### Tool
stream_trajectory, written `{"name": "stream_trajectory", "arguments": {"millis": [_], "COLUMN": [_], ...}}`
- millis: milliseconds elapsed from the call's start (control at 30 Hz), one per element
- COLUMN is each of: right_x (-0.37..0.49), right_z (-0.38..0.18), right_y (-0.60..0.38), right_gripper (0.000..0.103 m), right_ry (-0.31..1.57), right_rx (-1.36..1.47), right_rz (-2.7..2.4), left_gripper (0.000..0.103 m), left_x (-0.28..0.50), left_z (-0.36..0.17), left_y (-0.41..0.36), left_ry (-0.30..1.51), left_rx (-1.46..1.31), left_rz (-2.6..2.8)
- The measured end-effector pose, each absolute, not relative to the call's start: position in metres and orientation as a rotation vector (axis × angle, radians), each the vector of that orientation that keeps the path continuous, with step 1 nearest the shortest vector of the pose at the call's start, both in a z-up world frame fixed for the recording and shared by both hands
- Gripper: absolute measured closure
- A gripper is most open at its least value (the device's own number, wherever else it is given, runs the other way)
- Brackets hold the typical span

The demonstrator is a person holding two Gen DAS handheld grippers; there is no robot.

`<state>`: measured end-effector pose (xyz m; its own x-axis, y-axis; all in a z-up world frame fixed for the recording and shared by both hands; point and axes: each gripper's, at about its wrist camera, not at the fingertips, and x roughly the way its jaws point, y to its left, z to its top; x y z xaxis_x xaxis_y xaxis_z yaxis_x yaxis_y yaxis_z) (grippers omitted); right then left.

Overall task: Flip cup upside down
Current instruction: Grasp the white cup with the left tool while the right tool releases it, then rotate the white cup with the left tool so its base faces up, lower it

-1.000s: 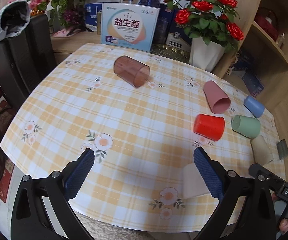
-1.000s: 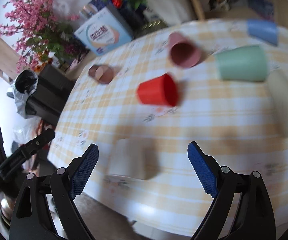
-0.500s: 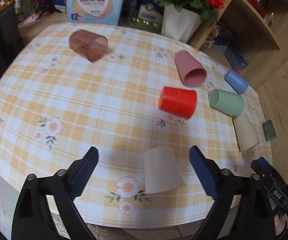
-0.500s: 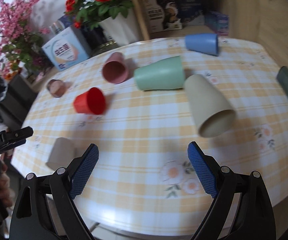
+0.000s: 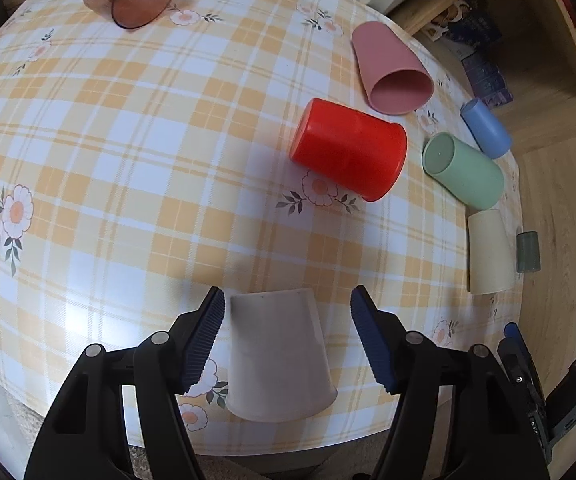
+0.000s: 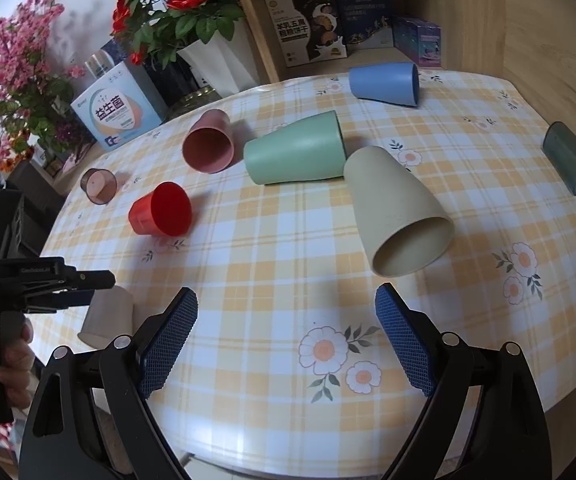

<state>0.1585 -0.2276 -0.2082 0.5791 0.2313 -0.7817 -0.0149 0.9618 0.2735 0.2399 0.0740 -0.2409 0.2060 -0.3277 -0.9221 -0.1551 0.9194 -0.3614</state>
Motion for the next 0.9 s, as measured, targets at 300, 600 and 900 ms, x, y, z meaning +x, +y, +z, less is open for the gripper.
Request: {"name": "stream_trajectory", "arguments": {"millis": [300, 600, 900], "right_x": [0.159, 0.158, 0.155], "right_z": [-0.211, -0.212, -0.213], "right_y": [-0.229, -0.23, -0.228], "right_gripper": [0.016, 0.016, 0.016], "right_ry": [0.956, 0.964, 0.98], "right_rx": [0.258, 0.26, 0.252], "right_rz": [0.148, 0.141, 0.138], "left_gripper": [0.05, 0.052, 0.053], "left_x": [0.246, 0.236, 0.208], "left_z": [-0.259, -0.258, -0.24], "left_y": [0.069, 0.07, 0.083], "left_ry": [1.425, 1.413, 1.324], "left_rx": [-0.344, -0.355, -0.385], "left_rz": [-0.069, -0.104, -0.133]}}
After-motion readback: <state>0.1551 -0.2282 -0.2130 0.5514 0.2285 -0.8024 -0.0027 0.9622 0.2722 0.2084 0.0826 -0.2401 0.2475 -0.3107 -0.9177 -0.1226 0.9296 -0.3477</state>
